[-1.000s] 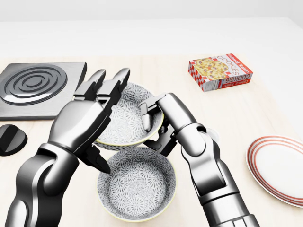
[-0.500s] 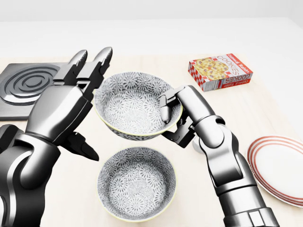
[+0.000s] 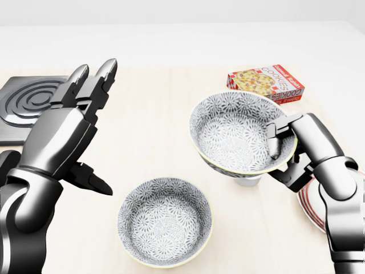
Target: Pick the akita bowl from table center and place it on the plate.
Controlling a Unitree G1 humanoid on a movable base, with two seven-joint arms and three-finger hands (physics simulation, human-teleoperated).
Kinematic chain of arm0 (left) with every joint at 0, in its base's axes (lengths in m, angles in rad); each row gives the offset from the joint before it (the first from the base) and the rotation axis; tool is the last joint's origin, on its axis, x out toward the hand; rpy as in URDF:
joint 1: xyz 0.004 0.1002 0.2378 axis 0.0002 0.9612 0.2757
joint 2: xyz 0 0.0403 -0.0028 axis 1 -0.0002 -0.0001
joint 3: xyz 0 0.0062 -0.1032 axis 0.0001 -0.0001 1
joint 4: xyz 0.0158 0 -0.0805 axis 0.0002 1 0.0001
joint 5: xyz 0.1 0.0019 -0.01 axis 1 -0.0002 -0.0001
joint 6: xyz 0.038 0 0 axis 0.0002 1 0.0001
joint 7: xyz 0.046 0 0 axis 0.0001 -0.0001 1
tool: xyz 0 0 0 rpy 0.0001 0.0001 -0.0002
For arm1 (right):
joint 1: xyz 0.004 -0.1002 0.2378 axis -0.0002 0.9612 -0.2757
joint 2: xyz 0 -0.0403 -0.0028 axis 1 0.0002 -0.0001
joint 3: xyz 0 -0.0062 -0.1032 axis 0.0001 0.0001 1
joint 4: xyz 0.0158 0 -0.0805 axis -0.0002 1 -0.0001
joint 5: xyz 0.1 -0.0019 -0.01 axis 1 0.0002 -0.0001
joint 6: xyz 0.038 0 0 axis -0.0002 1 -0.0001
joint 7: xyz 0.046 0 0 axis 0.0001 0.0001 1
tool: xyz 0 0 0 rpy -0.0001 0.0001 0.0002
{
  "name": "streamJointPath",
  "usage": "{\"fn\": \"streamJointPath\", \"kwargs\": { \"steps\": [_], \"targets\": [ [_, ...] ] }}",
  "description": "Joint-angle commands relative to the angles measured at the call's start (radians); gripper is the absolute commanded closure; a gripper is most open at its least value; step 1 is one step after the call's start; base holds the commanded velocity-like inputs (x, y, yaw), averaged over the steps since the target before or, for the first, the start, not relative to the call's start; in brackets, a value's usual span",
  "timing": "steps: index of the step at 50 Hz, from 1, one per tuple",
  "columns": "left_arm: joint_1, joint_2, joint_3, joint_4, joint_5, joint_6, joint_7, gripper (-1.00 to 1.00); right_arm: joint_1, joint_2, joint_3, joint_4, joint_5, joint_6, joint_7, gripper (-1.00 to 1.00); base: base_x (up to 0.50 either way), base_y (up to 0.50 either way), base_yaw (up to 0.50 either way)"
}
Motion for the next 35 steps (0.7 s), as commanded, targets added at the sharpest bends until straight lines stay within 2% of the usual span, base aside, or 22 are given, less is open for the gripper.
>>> {"fn": "streamJointPath", "kwargs": {
  "steps": [1,11,23,35],
  "targets": [
    [0.010,0.010,0.006,0.060,-0.023,-0.008,0.051,-1.00,0.089,-0.081,-0.105,-0.070,0.027,0.000,-0.011,1.00,0.00,0.00,0.00],
    [0.020,0.007,0.002,0.072,-0.029,-0.017,0.061,-1.00,0.141,-0.131,-0.171,-0.033,0.056,0.000,-0.034,1.00,0.00,0.00,0.00],
    [0.013,0.014,0.005,0.109,-0.037,-0.017,0.073,-1.00,0.213,-0.188,-0.246,0.072,0.097,0.000,-0.082,1.00,0.00,0.00,0.00],
    [0.011,0.015,0.002,0.126,-0.034,-0.017,0.079,-1.00,0.222,-0.234,-0.269,0.204,0.119,0.000,-0.152,1.00,0.00,0.00,0.00]
  ]
}}
